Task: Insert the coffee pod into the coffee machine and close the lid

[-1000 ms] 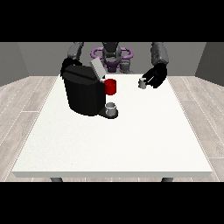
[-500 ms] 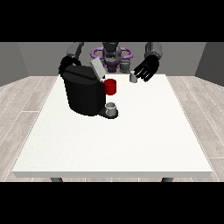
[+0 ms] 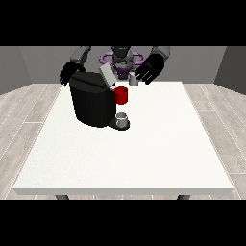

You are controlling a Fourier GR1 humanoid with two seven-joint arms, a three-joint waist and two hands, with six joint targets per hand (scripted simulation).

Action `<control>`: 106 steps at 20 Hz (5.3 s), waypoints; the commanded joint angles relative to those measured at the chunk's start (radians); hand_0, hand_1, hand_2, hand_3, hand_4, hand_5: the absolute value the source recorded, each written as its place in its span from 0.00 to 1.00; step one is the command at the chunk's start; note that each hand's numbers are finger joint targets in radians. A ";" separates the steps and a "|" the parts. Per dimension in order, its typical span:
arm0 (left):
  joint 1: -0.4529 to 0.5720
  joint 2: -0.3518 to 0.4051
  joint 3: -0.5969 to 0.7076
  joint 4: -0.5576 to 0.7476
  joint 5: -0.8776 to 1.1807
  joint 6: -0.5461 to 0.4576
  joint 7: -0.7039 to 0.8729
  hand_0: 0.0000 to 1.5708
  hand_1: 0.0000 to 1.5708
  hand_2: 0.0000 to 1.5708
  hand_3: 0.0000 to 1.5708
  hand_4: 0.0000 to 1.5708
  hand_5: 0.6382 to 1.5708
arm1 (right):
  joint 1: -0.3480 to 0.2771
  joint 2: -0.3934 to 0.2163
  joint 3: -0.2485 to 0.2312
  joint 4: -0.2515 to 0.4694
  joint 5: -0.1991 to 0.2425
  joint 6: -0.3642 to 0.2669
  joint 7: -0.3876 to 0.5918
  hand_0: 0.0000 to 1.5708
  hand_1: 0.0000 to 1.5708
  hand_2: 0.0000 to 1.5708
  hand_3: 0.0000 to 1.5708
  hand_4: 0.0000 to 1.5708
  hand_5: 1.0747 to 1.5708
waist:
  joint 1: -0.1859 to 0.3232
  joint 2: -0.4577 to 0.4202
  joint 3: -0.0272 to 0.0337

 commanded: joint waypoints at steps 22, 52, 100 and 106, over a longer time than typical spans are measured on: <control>-0.084 -0.033 -0.006 0.032 -0.058 0.003 0.038 0.77 0.77 0.80 0.76 0.32 1.00 | -0.016 0.019 0.012 -0.051 0.005 -0.044 0.029 0.00 0.00 0.00 0.00 0.32 1.00 | -0.045 0.050 0.0001; -0.099 -0.035 -0.013 0.032 -0.106 -0.010 0.008 0.70 0.70 0.73 0.62 0.26 1.00 | -0.012 0.027 -0.008 -0.003 0.009 -0.063 -0.076 0.00 0.00 0.00 0.00 0.28 1.00 | -0.015 0.111 0.0001; 0.314 -0.372 0.205 -0.028 0.198 -0.055 -0.071 0.00 0.00 0.00 0.00 0.00 1.00 | 0.194 -0.069 -0.042 -0.006 -0.032 0.005 -0.024 0.00 0.00 0.00 0.00 0.25 1.00 | 0.243 -0.374 -0.0004; 0.439 -0.344 0.276 -0.021 0.286 -0.099 -0.117 0.00 0.00 0.00 0.00 0.14 1.00 | 0.119 -0.125 -0.001 -0.151 -0.064 0.090 0.112 0.00 0.00 0.00 0.00 0.00 1.00 | 0.239 -0.414 -0.0015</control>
